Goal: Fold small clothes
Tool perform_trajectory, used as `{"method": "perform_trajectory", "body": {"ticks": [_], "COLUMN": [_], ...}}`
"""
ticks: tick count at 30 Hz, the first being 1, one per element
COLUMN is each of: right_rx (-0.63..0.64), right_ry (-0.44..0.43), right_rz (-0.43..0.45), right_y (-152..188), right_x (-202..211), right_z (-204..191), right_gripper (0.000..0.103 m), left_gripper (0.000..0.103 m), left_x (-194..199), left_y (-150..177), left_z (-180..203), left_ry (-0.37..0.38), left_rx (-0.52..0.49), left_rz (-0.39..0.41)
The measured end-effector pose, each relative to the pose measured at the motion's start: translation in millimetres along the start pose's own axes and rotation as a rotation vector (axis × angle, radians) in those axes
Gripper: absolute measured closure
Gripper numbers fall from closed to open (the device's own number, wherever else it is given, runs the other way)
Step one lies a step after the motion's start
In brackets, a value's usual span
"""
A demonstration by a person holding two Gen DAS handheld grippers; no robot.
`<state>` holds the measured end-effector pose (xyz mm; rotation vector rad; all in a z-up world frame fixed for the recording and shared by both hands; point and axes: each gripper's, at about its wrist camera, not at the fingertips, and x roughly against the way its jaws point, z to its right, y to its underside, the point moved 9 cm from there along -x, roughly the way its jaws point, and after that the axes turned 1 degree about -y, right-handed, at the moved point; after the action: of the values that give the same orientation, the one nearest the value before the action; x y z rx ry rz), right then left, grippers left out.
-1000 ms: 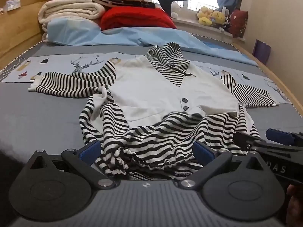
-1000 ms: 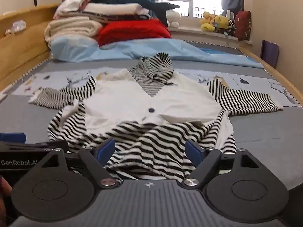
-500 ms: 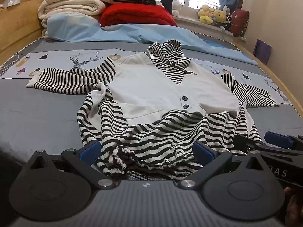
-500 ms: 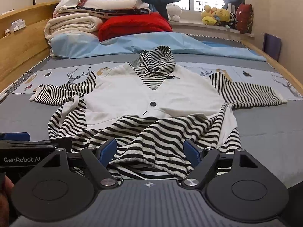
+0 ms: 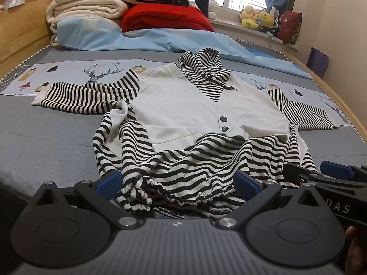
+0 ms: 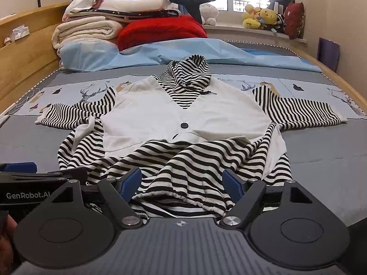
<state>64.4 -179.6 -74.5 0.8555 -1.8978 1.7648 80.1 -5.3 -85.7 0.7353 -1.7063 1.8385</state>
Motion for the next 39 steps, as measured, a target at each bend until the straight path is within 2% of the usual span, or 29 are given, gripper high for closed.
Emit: {"method": "perform_trajectory", "body": {"ticks": [34,37,39], "right_rx": [-0.008,-0.039,-0.075], "right_ry": [0.004,-0.003,0.002], "right_rz": [0.011,0.057,0.098], "right_y": [-1,-17,-37], "right_x": [1,7,11], "right_z": [4,20,44], "right_gripper": [0.025,0.03,0.044], "left_gripper": [0.0,0.0,0.001], "left_x": [2,6,6], "left_y": [-7,-30,-57], "left_z": [-4,-16,-30], "left_ry": [0.005,0.041,0.046], "left_rx": [0.013,0.012,-0.017], "left_rz": [0.018,0.043,0.088]}}
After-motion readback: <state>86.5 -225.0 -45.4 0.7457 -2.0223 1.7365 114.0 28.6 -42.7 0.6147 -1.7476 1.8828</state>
